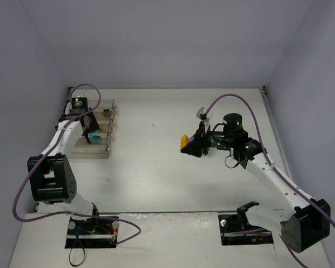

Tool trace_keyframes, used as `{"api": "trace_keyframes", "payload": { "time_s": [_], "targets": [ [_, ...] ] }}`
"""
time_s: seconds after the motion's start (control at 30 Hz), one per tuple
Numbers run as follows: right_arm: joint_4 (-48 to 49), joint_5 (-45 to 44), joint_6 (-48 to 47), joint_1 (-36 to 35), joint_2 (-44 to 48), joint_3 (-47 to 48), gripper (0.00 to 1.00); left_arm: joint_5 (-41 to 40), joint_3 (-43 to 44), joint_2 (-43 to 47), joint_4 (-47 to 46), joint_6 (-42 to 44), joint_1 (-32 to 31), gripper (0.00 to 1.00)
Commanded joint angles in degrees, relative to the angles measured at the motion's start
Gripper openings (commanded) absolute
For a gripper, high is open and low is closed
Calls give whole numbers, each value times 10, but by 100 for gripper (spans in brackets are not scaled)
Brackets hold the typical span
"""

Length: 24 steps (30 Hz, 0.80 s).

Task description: Sort the legos into containers by color

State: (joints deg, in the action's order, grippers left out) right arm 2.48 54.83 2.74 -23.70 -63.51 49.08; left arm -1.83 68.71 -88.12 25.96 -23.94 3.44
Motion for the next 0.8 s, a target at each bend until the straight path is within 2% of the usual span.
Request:
{"api": "trace_keyframes", "payload": {
  "time_s": [0.0,0.07,0.13,0.2,0.23,0.4,0.47,0.57,0.63,0.77],
  "targets": [
    [24,-2,-2,0,17,-3,0,-20,34,-17,-8,19,3,0],
    [23,-5,-2,0,21,-5,0,-8,47,-44,-5,22,7,3],
    [21,-9,-2,-1,24,-6,0,2,63,-58,8,22,10,10],
    [20,-14,-1,0,27,-8,0,2,68,-72,10,20,10,23],
    [20,-16,0,0,26,-9,0,-3,70,-77,10,18,10,33],
    [19,-16,2,0,23,-9,0,2,80,-80,12,14,10,57],
    [19,-17,2,0,20,-7,0,8,84,-76,15,15,10,61],
    [20,-10,1,0,11,0,0,31,96,-57,37,17,9,62],
    [20,2,-1,0,5,9,0,88,92,-21,39,15,7,62],
    [25,28,-4,0,-7,23,0,237,52,54,-40,18,-24,63]
  ]
}}
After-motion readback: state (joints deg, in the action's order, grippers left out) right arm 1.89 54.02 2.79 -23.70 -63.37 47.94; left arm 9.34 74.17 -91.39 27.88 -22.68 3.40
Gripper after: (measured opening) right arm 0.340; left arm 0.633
